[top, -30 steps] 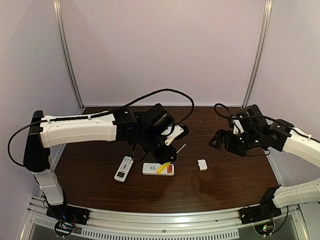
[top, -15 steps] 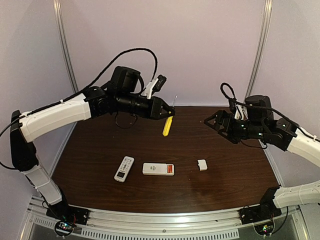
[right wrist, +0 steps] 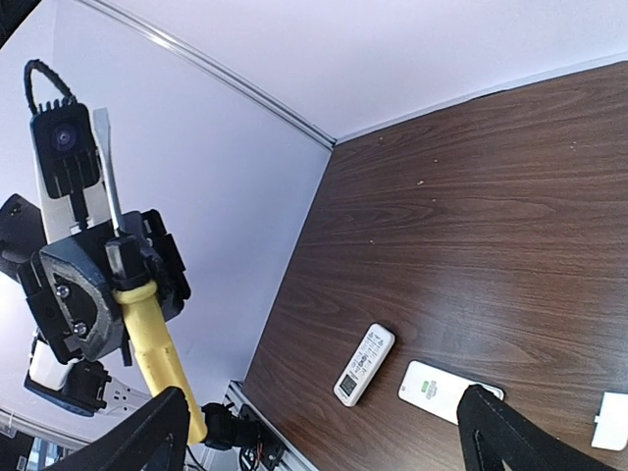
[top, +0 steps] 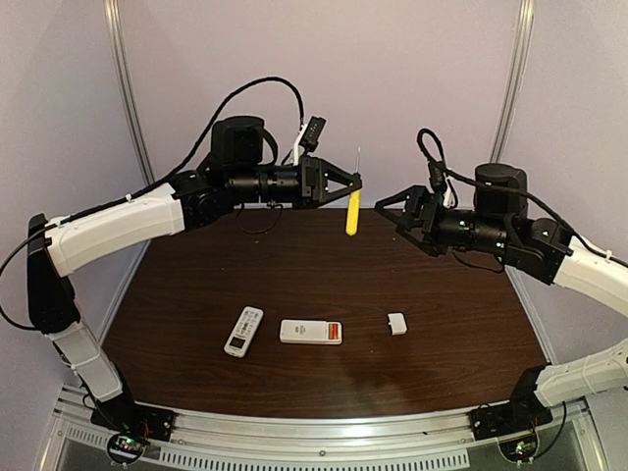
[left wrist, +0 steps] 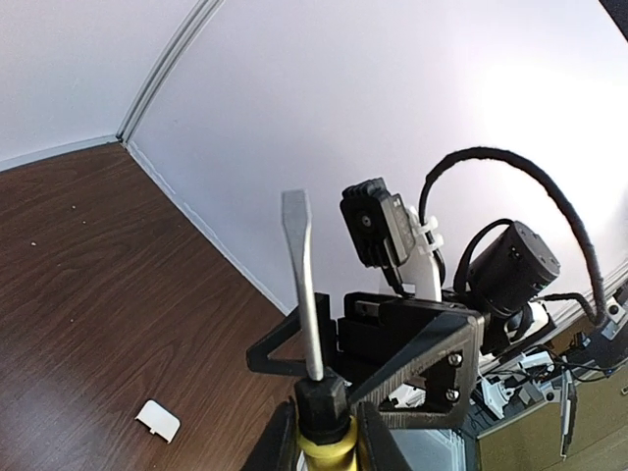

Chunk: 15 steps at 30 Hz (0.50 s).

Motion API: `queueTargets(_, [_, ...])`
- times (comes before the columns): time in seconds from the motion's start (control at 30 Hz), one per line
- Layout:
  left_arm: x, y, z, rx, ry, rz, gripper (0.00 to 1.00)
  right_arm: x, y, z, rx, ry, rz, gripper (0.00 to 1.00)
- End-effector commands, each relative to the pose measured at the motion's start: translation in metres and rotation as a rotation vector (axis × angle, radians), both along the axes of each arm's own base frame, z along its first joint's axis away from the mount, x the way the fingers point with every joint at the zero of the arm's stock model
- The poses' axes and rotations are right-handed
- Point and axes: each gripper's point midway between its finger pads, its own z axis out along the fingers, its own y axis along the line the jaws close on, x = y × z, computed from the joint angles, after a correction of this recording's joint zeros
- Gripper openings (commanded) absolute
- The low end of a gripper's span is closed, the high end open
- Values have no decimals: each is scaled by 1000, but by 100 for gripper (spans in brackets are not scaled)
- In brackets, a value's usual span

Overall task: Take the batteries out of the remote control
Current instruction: Pass from the left arm to the right

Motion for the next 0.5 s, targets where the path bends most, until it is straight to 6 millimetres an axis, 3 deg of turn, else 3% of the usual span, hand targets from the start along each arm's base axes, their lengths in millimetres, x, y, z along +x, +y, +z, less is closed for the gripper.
queueTargets(0.0, [7, -6, 19, -84, -1, -6, 7, -4, 21, 31, 58, -69, 74, 95])
queueTargets(0.23, [9, -9, 25, -115, 5, -3, 7, -12, 46, 41, 73, -95, 164, 89])
queueTargets(0.47, [9, -8, 30, -131, 8, -1, 7, -10, 63, 38, 74, -77, 182, 71])
